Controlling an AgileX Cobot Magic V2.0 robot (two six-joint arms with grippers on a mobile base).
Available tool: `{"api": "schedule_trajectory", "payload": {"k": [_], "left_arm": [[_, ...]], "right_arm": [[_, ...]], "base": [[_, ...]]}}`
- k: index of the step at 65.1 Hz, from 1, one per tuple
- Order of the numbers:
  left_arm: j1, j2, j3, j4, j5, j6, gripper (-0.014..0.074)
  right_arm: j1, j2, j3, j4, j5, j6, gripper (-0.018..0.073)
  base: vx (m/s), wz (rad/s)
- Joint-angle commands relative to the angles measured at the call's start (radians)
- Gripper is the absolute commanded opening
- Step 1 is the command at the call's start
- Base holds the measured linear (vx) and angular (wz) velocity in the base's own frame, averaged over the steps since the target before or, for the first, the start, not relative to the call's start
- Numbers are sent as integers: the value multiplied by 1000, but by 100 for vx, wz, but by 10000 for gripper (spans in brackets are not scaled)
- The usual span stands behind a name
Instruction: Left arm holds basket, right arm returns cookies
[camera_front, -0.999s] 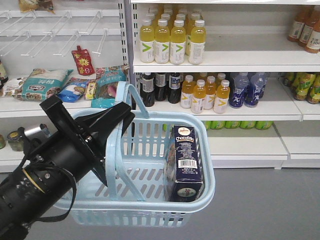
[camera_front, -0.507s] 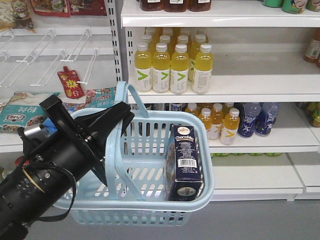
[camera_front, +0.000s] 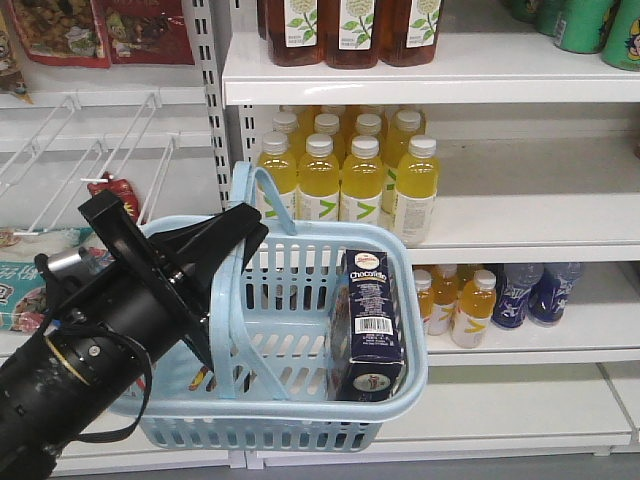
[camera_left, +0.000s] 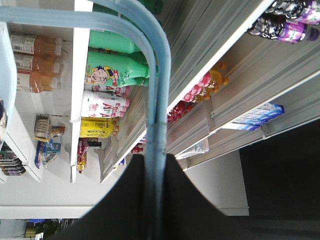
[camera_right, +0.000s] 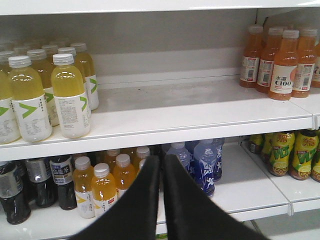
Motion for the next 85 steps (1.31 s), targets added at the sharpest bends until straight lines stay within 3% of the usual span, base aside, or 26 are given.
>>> {"api": "schedule_trajectory", "payload": {"k": [1,46,85], "left_arm": [[-8,-32,-30,-7,-137,-5,-3],[-8,-32,-30,-7,-137,-5,-3],[-8,-32,-30,-7,-137,-5,-3]], "right_arm": [[-4,-9,16,-6,-72,-5,-6],[-4,-9,16,-6,-72,-5,-6],[-4,-9,16,-6,-72,-5,-6]], "base": [[22,-5],[10,-21],[6,-41]]}}
